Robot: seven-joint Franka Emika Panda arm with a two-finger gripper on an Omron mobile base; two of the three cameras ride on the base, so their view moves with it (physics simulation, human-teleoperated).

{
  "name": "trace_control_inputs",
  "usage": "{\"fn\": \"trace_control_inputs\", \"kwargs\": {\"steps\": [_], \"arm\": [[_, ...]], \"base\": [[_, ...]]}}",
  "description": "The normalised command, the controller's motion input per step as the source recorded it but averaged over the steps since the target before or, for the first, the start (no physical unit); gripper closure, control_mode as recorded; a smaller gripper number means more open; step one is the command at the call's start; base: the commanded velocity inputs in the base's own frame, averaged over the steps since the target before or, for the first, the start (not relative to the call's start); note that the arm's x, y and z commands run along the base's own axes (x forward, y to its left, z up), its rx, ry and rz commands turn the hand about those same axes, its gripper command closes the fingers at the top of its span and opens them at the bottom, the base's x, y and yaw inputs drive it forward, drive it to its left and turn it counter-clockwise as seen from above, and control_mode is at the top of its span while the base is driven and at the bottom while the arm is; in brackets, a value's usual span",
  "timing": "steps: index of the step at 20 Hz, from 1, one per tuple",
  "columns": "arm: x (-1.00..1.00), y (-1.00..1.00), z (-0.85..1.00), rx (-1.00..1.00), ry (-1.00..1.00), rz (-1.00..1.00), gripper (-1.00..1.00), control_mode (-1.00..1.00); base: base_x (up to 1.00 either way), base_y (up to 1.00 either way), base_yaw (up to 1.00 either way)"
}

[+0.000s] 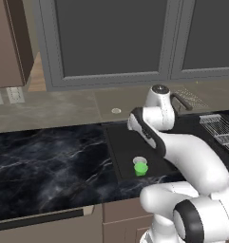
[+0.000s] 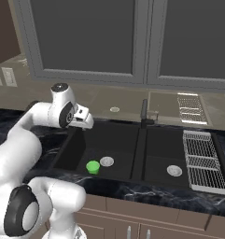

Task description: Place the cup in the left basin and the cup in the right basin of the sink.

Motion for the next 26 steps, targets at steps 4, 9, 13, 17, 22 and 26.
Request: {"fn": "trace_control_inputs", "kwargs": {"steps": [4, 9, 13, 17, 22, 26], "arm": [[-0.51, 0.07, 0.41, -0.03, 0.10, 0.00, -1.00, -1.00], [-0.54, 0.02, 0.32, -0.01, 0.09, 0.00, -1.00, -1.00], [-0.62, 0.00, 0.29, 0.00, 0.02, 0.00, -1.00, -1.00], [-0.59, 0.00, 0.23, 0.00, 0.00, 0.00, -1.00, -1.00], [-0.61, 0.00, 0.04, 0.01, -0.08, 0.00, -1.00, -1.00], [-0.41, 0.00, 0.04, 0.00, -0.07, 0.00, -1.00, -1.00]], "base": [[0.00, 0.00, 0.00], [0.00, 0.00, 0.00], [0.00, 0.00, 0.00], [0.00, 0.00, 0.00], [0.00, 0.00, 0.00], [0.00, 0.00, 0.00]]}}
